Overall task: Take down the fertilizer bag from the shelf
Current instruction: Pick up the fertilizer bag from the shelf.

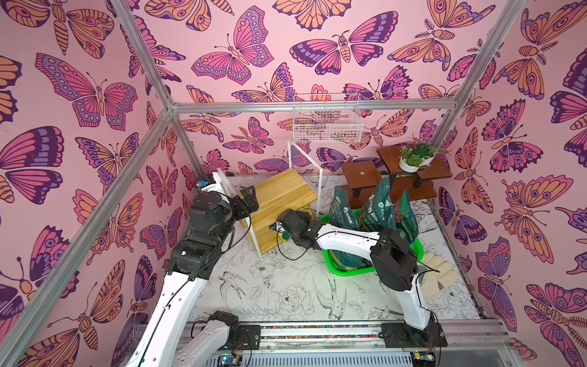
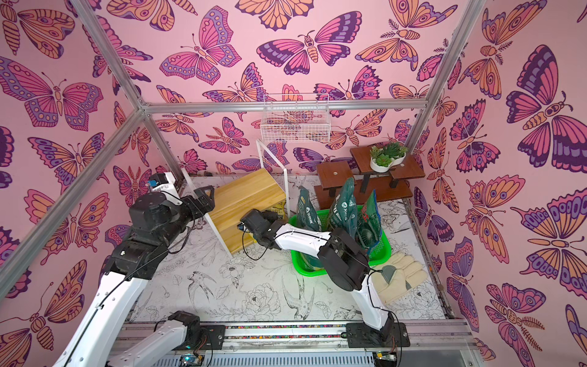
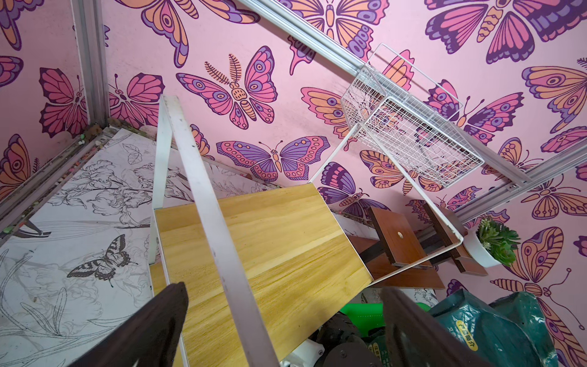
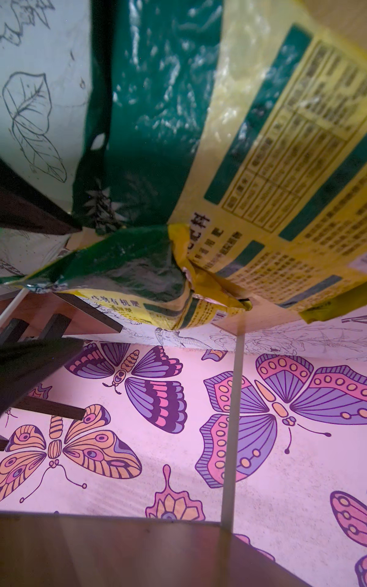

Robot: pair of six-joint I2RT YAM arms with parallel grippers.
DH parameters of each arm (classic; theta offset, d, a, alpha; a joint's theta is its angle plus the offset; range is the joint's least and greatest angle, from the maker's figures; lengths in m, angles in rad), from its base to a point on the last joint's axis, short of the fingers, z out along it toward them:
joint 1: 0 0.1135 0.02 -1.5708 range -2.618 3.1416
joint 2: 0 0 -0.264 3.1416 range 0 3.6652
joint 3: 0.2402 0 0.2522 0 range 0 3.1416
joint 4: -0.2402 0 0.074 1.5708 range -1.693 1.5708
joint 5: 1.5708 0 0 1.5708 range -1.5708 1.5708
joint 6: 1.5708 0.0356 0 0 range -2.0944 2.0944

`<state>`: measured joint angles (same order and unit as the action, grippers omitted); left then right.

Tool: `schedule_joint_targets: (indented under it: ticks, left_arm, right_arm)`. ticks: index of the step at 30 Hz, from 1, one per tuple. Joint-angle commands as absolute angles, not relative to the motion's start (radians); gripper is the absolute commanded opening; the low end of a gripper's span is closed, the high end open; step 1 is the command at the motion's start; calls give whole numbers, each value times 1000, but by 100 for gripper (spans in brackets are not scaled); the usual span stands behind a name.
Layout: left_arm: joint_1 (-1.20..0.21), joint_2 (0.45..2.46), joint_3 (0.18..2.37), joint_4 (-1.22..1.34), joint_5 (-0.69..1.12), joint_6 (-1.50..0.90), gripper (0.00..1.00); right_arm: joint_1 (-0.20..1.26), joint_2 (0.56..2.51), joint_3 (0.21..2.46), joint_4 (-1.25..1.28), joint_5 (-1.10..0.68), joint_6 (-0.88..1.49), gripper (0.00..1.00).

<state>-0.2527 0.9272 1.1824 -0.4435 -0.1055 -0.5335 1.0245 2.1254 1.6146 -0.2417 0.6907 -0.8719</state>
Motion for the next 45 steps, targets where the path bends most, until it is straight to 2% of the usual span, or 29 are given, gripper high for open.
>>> schedule_joint_targets:
  ticks: [1,8,12,16,20,22,37,45]
  left_arm:
    - [-244,928,1199,-448,-97,-545,100]
    - [-245,930,1198,-448,-104,-555,100]
    - [-245,930,1198,-450,-107,-555,100]
    - [-246,934,1203,-449,-106,-557,100]
    - [-245,932,1200,-448,-108,-552,100]
    - [-245,932,1198,-449,-107,-555,100]
    - [-245,930,1198,-445,-118,-549,100]
    - [-245,927,1203,-441,-111,-535,100]
  right_arm:
    - [997,2148,1629,-233,669,-868,55]
    - [972,2176,1647,-232,648,-884,53]
    - [962,2178,1647,-226,623,-873,48]
    - [960,2187,1655,-209,621,-880,31]
    - [961,2183,1658,-203,623,-882,6]
    - [962,2175,1656,-201,623,-881,0]
    - [1001,2063,1583,-176,671,-855,0]
    - [1057,1964,1472,-135,718,-828,0]
